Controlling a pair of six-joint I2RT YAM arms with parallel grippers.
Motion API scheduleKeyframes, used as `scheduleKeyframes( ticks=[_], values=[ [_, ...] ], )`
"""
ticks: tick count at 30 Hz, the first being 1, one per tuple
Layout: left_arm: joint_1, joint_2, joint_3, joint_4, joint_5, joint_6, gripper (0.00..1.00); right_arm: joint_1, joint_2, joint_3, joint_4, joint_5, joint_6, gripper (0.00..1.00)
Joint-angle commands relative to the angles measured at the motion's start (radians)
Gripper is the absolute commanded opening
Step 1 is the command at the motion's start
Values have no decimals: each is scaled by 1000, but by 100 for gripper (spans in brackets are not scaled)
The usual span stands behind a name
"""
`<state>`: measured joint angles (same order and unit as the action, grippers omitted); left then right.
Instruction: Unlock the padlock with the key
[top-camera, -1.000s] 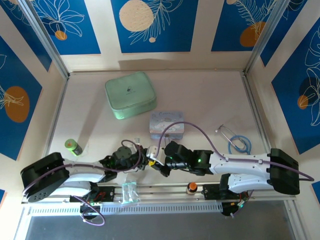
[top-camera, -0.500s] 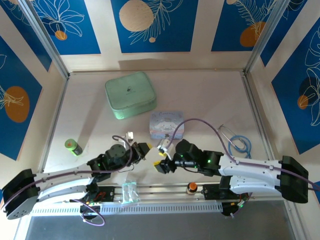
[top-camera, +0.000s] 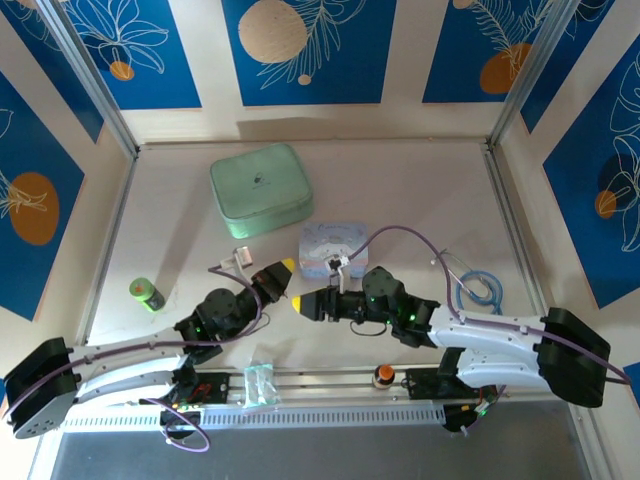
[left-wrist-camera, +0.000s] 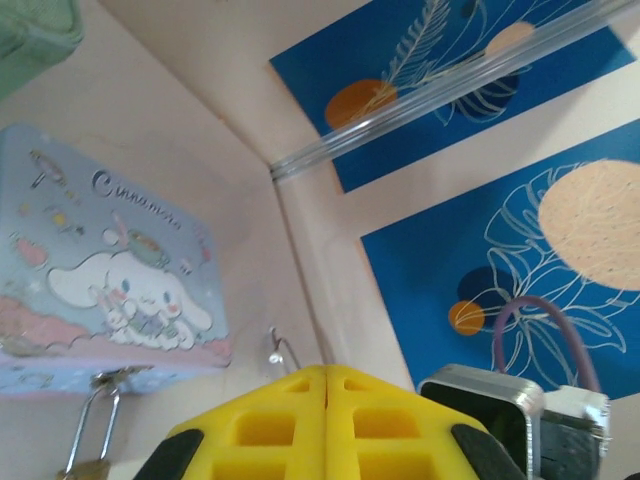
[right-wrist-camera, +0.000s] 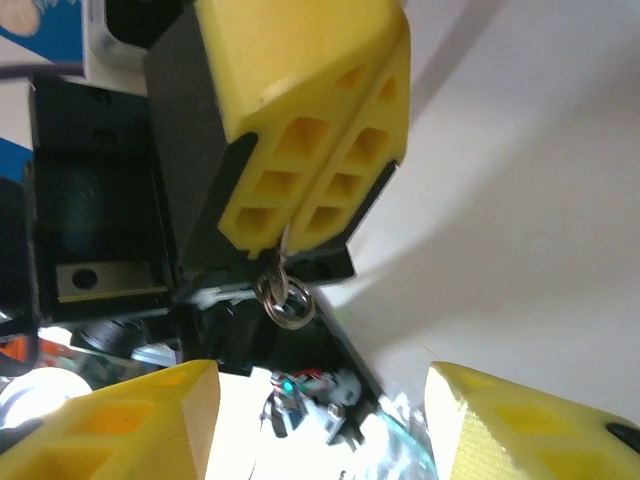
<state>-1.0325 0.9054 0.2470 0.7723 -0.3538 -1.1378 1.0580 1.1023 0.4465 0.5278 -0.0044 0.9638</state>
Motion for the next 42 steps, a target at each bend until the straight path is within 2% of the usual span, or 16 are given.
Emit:
scheduleKeyframes(
  ticks=[1, 5, 11, 16, 23, 27, 31, 33, 35, 37, 41, 42],
  values=[
    [-5, 18, 1, 123, -24, 12, 0, -7, 29, 5, 176, -31, 62, 53],
    [-6, 36, 7, 140, -10, -13, 0, -12, 87, 26, 279, -68, 52, 47],
    [-5, 38, -6, 177, -25, -43, 0, -16, 163, 36, 386, -96, 65, 28],
    [-6, 23, -6, 147, -24, -64, 0, -20, 166, 28, 384, -68, 48, 18],
    [-6, 16, -12, 148, -20, -87, 0, -45, 167, 9, 404, -37, 39, 11],
    [-8, 20, -9, 121, -21, -85, 0, -44, 192, 59, 386, -114, 31, 12],
    [-8, 33, -17, 139, -28, -90, 0, -14, 243, 96, 398, -126, 22, 11],
    [-8, 35, -22, 143, -26, -101, 0, -23, 261, 75, 464, -121, 39, 2],
    [-8, 31, -23, 139, -20, -103, 0, -32, 258, 55, 481, -107, 47, 0],
    [-6, 19, -23, 110, -22, -104, 0, -40, 240, 50, 449, -113, 40, 0],
    [-8, -20, -22, 55, -31, -73, 0, -41, 183, 73, 241, -126, -5, 0],
    [-8, -33, -19, 43, -31, -63, 13, -41, 172, 79, 175, -138, -18, 0]
  ],
)
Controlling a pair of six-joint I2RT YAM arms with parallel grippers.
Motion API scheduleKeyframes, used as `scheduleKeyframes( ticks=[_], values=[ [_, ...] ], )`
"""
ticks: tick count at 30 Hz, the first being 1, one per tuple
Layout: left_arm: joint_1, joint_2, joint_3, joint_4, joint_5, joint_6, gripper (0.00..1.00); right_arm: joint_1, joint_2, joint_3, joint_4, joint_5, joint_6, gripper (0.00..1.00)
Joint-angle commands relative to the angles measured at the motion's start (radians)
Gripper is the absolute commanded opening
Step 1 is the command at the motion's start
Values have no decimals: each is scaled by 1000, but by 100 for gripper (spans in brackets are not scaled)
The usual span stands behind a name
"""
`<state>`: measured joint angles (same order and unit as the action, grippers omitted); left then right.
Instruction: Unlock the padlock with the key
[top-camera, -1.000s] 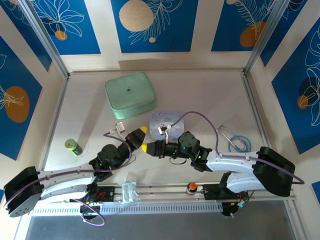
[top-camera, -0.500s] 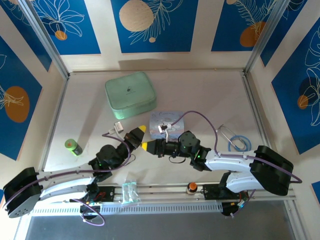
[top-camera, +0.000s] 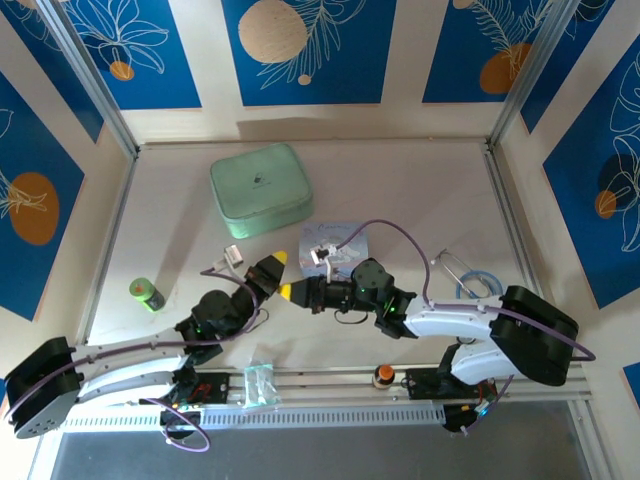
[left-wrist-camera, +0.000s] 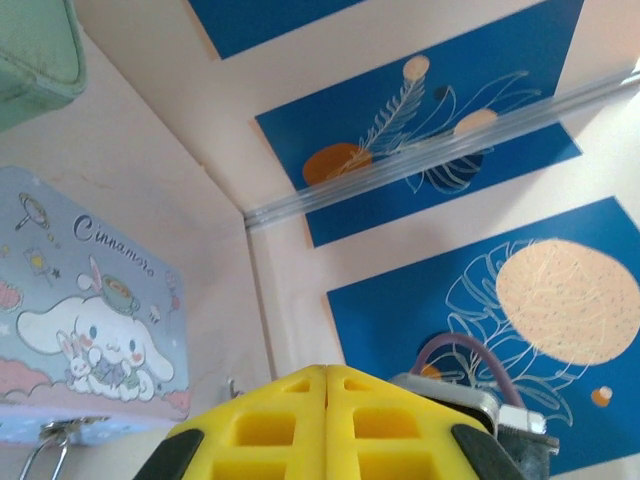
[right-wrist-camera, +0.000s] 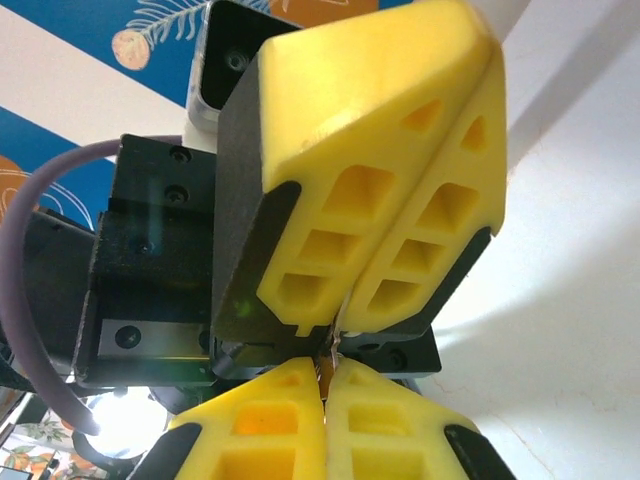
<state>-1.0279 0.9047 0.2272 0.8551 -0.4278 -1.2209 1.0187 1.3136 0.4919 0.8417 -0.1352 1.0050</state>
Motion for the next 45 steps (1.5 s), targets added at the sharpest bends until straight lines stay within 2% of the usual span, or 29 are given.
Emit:
scheduleKeyframes(
  ticks=[1, 4, 5, 9, 11, 16, 19, 23, 32, 35, 39, 42, 43, 45],
  values=[
    [-12, -44, 2, -54, 47, 28, 29, -4, -45, 33, -167, -18, -66, 0],
    [-10, -77, 23, -141, 71, 31, 58, -17, -56, 11, -199, -54, -61, 0],
    [-9, -85, 29, -175, 80, 24, 62, -21, -57, 5, -200, -66, -57, 0],
    [4, -113, 36, -285, 120, 6, 61, -21, -73, 2, -219, -89, -69, 0],
    [14, -129, 54, -387, 145, 12, 57, -24, -88, 2, -237, -93, -82, 0],
    [23, -157, 121, -553, 265, 162, 41, -74, -135, -3, -305, -173, -83, 0],
    [26, -180, 109, -548, 290, 184, 32, -106, -160, -3, -335, -224, -80, 0],
    [26, -194, 94, -496, 332, 197, 32, -127, -171, 22, -408, -275, -100, 0],
    [34, -118, 103, -477, 421, 176, 29, -145, -188, 13, -397, -304, -83, 0],
    [35, -103, 106, -458, 435, 175, 19, -147, -188, 8, -401, -307, -79, 0],
    [35, -101, 128, -495, 433, 195, 0, -147, -191, 9, -418, -311, -88, 0],
    [35, -98, 123, -501, 431, 188, 0, -155, -192, 15, -426, -308, -87, 0],
    [35, -99, 118, -495, 429, 180, 0, -160, -196, 18, -424, -306, -83, 6],
    [35, -107, 107, -483, 414, 167, 0, -163, -214, 14, -422, -291, -85, 30]
  ],
)
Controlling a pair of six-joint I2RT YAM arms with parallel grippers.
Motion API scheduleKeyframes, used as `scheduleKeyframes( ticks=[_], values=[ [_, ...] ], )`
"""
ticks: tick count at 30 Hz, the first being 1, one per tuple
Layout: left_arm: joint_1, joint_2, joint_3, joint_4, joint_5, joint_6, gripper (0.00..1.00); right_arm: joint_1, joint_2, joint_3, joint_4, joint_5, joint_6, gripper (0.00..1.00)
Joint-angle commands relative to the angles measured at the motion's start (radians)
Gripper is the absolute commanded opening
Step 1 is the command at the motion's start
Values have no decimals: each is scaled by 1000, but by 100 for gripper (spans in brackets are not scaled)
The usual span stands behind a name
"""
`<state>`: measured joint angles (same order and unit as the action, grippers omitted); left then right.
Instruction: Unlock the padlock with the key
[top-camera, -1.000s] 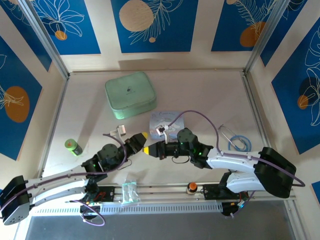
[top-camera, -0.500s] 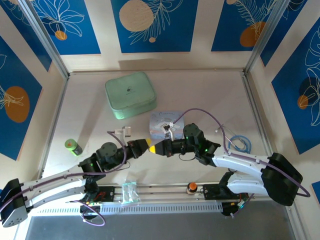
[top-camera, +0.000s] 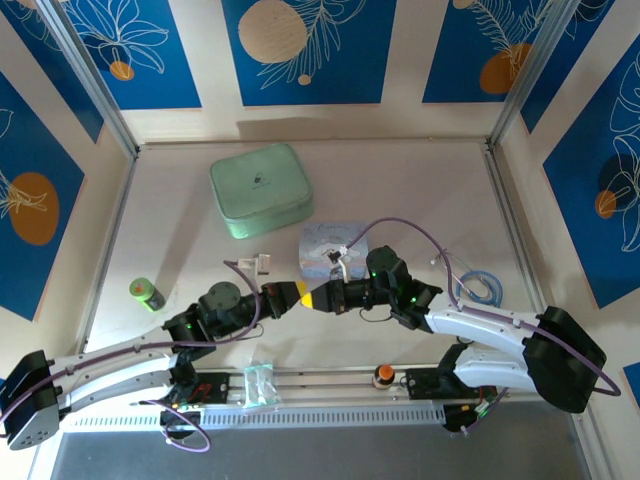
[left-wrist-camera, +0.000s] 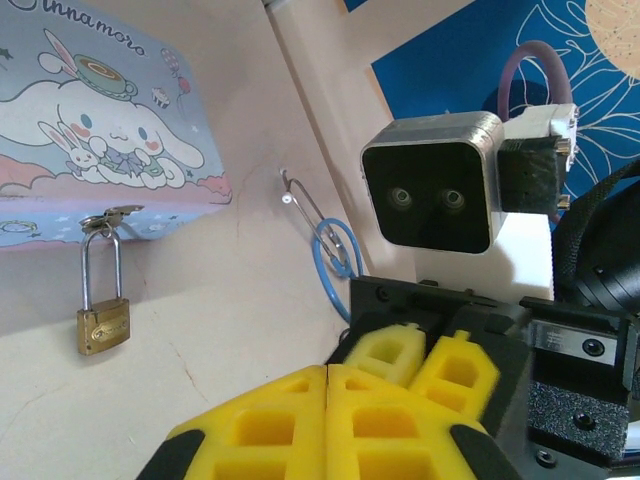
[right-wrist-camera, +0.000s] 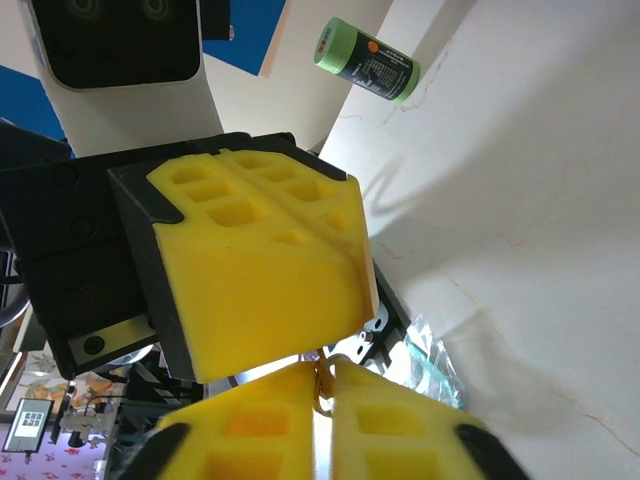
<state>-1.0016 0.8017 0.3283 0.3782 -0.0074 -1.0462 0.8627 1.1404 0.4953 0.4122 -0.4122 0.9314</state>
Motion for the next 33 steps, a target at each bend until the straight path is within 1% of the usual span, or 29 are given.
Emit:
scheduleKeyframes(
  ticks=[1, 3, 5, 6, 8, 9, 12, 14, 16, 19, 21, 29, 31, 33],
  values=[
    [9, -15, -2, 0, -26, -18, 0, -7, -55, 2, 16, 4, -11, 38],
    [9, -51, -31, 16, -100, -74, 0, -6, -87, -39, 76, 55, 13, 51],
    [9, -86, -83, 93, -201, -175, 0, 4, -125, -98, 172, 155, 65, 64],
    [9, -94, -96, 128, -233, -205, 0, 12, -137, -116, 210, 197, 86, 68],
    [9, -98, -86, 175, -275, -201, 0, 31, -151, -112, 208, 283, 129, 71],
    [9, -98, -70, 166, -284, -195, 0, 40, -150, -97, 191, 298, 130, 71],
    [8, -78, -42, 188, -304, -194, 0, 73, -119, -36, 156, 328, 141, 69],
    [8, -51, -34, 241, -300, -196, 0, 97, -77, -29, 234, 346, 157, 68],
    [8, -34, -18, 246, -289, -200, 0, 101, -32, -31, 336, 335, 166, 68],
    [8, -12, -22, 296, -281, -220, 0, 97, 25, -8, 381, 319, 163, 67],
    [7, -9, -26, 319, -284, -235, 0, 100, 57, 14, 390, 298, 152, 65],
    [7, -32, -27, 297, -288, -252, 0, 98, 98, 15, 445, 298, 143, 43],
    [8, -31, -28, 300, -286, -250, 0, 96, 112, 18, 455, 295, 142, 35],
    [8, -29, -29, 299, -283, -256, 0, 94, 125, 19, 468, 300, 148, 33]
  ],
)
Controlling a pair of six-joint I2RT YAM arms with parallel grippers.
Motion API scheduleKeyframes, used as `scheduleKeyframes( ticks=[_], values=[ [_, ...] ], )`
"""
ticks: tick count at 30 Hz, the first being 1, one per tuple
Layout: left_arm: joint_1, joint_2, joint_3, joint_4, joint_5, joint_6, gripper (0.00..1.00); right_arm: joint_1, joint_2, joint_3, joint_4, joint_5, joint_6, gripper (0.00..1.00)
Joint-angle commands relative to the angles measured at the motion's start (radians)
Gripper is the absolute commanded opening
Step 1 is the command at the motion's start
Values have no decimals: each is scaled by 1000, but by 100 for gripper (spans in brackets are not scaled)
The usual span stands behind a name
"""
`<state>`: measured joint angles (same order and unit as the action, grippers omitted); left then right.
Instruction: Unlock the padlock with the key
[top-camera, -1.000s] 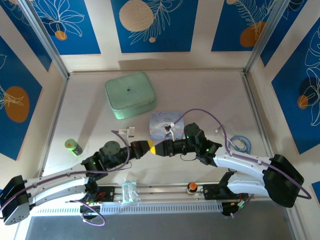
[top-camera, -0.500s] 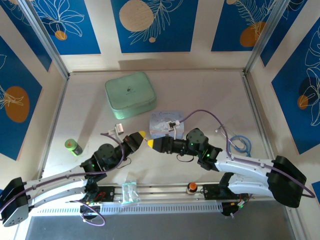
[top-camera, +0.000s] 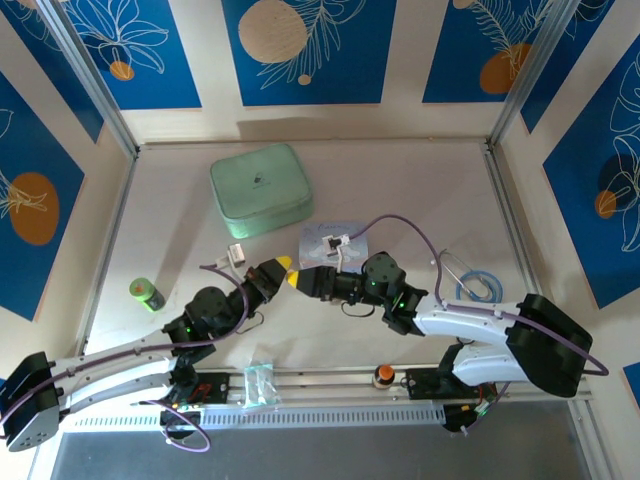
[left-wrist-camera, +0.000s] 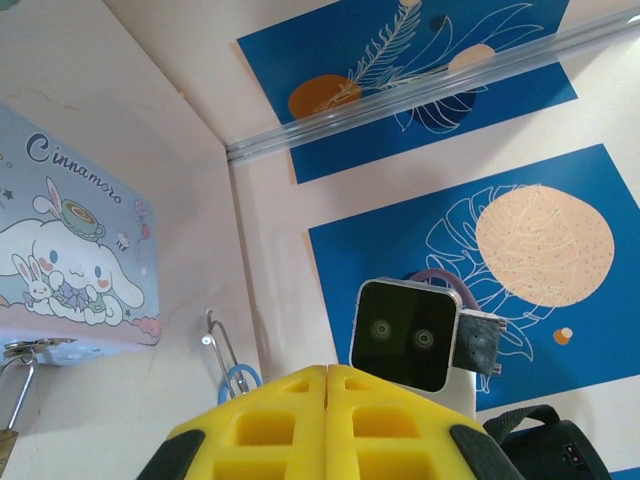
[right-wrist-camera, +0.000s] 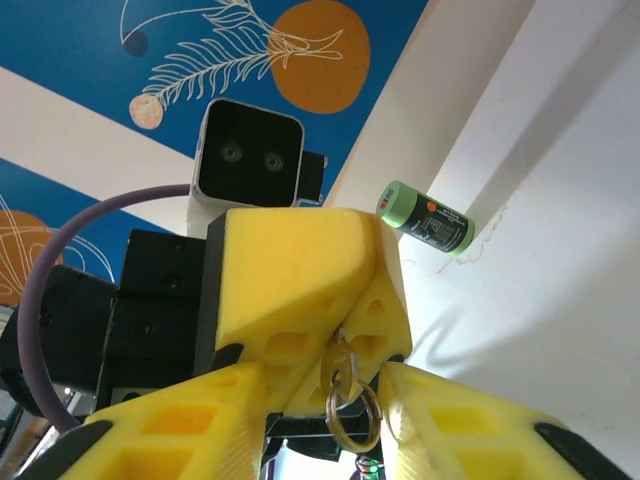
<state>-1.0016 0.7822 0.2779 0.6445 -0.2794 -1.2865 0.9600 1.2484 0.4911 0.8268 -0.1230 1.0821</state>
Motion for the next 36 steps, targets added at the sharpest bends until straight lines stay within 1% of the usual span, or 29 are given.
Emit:
scheduleKeyframes(
  ticks=[1, 2, 6, 8, 10, 12, 19, 22, 23, 24, 26, 27, 28, 29, 31, 33, 36],
  values=[
    [8, -10, 21, 35, -9, -18, 0, -4, 25, 23, 63, 13, 0, 32],
    [8, -9, 20, 39, -5, -19, 0, -3, 29, 25, 64, 12, -2, 29],
    [8, -4, 13, 45, 4, -30, 0, 4, 51, 58, 48, 8, -27, 23],
    [6, 0, -2, 74, 1, -37, 0, 12, 59, 66, 30, 18, -36, 18],
    [6, -2, -12, 80, -5, -52, 0, 12, 69, 58, 55, 11, -23, 13],
    [6, -10, -14, 63, -7, -50, 0, 12, 75, 48, 76, 12, -16, 12],
    [6, -32, -3, -10, -11, -42, 0, 9, 58, 40, 52, 15, -29, 1],
    [6, -34, -11, -28, -27, -44, 0, 14, 48, 39, 33, 16, -32, 0],
    [6, -37, -13, -36, -33, -41, 3, 18, 44, 35, 29, 20, -31, 0],
    [6, -40, -10, -55, -41, -37, 11, 20, 40, 28, 26, 25, -30, 0],
    [5, -53, 12, -128, -55, -9, 44, 24, 26, 7, 17, 43, -17, 0],
    [6, -59, 28, -162, -59, 13, 53, 25, 19, -6, 13, 53, -10, 0],
    [6, -66, 48, -202, -65, 43, 60, 25, 10, -20, 5, 63, 4, 0],
    [6, -71, 66, -237, -69, 75, 64, 26, 0, -34, -5, 71, 14, 0],
    [6, -79, 94, -307, -89, 113, 70, 26, -24, -60, -18, 91, 26, 0],
    [5, -81, 112, -364, -117, 147, 71, 26, -52, -72, -65, 110, 28, 0],
    [6, -50, 152, -488, -150, 212, 70, 20, -123, -57, -292, 161, 41, 0]
  ],
)
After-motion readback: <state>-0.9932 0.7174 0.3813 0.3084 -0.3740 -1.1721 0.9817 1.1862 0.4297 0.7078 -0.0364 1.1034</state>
